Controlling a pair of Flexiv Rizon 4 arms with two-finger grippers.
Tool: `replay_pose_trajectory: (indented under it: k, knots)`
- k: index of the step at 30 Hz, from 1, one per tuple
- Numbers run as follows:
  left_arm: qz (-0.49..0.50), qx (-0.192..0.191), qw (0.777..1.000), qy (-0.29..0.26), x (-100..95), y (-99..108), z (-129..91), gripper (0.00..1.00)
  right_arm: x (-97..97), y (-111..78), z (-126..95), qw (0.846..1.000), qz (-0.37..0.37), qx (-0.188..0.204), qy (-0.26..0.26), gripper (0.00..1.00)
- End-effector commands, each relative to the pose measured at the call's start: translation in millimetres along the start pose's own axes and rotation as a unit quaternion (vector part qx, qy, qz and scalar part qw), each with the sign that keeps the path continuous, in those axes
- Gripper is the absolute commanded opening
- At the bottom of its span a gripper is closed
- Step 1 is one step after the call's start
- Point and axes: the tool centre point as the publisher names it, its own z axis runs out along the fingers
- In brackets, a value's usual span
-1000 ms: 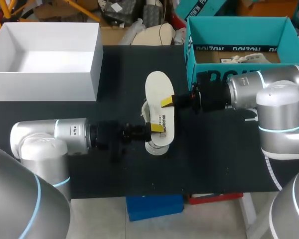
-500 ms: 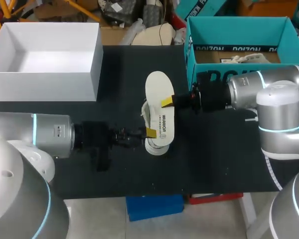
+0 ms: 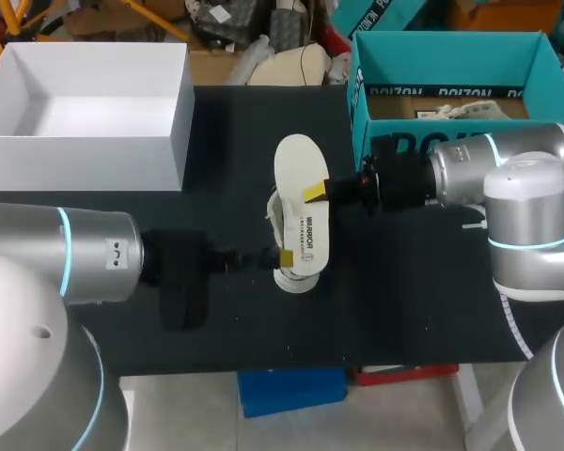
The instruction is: Take the shoe out of the shoebox, open the shoe tongue, remove and reinsert the insole, then place the shoe into the shoebox
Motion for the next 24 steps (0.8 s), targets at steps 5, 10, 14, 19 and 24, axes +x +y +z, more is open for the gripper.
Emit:
replay_pose_trajectory:
  k: [5,10,14,19,24]
  knots:
    - [0.031,0.028,0.879,0.474,-4.3,26.7,28.5,1.00,-0.2,-0.4,1.3,1.000,0.000,-0.001,-0.001,0.00]
    - [0.040,0.058,0.864,0.499,-17.3,42.8,35.6,1.00,-0.2,-0.4,1.3,1.000,0.000,-0.001,-0.001,0.00]
    - [0.052,0.089,0.859,0.501,-26.2,50.8,39.9,1.00,-0.2,-0.4,1.3,1.000,0.000,-0.001,-0.001,0.00]
    - [0.042,0.096,0.857,0.505,-34.0,53.2,32.2,1.00,-0.2,-0.4,1.3,1.000,0.000,-0.001,-0.001,0.00]
    - [0.028,0.099,0.850,0.516,-35.6,52.1,26.9,1.00,-0.2,-0.4,1.3,1.000,0.000,-0.001,-0.001,0.00]
